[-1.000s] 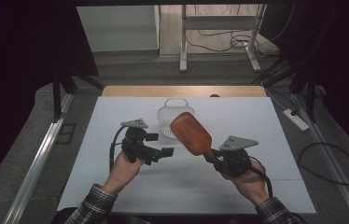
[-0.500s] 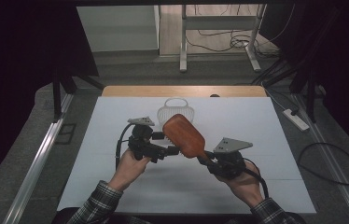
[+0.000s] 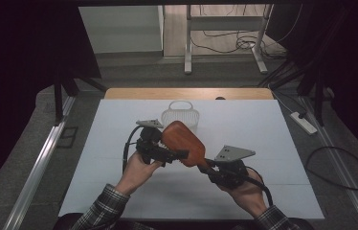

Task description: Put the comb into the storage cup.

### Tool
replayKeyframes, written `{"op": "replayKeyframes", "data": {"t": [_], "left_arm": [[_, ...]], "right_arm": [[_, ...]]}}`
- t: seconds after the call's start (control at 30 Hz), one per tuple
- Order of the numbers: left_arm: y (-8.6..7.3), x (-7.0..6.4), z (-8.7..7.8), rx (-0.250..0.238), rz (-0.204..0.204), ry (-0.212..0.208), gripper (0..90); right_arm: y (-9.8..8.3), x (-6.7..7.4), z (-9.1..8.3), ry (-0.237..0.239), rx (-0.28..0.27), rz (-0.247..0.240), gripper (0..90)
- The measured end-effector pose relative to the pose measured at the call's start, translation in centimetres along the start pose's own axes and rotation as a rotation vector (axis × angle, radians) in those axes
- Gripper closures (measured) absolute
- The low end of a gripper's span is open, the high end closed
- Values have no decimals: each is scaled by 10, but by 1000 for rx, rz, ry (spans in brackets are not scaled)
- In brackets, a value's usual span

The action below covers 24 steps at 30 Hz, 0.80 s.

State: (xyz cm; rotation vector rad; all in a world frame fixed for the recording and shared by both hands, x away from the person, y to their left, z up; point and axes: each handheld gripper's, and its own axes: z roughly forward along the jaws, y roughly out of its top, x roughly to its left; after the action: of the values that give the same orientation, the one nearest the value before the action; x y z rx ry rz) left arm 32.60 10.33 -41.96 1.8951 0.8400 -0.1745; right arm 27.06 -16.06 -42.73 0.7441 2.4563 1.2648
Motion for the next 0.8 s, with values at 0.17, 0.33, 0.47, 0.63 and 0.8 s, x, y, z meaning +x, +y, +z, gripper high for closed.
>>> {"op": "replayKeyframes", "data": {"t": [0.17,0.33,0.47,0.63,0.8], "left_arm": [[0,1,2,7,-9,-7,5],[-1,3,1,-14,-36,-54,101],[-1,3,0,-18,-53,-67,235],[-3,8,-1,-20,-106,-127,317],[-5,17,-3,-25,-129,-243,458]], "right_arm": [[0,2,0,1,0,-9,716],[0,4,0,1,-4,-13,716],[0,4,0,-2,-6,-18,716],[-1,4,2,0,-1,-22,717],[-3,4,6,1,24,-31,717]]}}
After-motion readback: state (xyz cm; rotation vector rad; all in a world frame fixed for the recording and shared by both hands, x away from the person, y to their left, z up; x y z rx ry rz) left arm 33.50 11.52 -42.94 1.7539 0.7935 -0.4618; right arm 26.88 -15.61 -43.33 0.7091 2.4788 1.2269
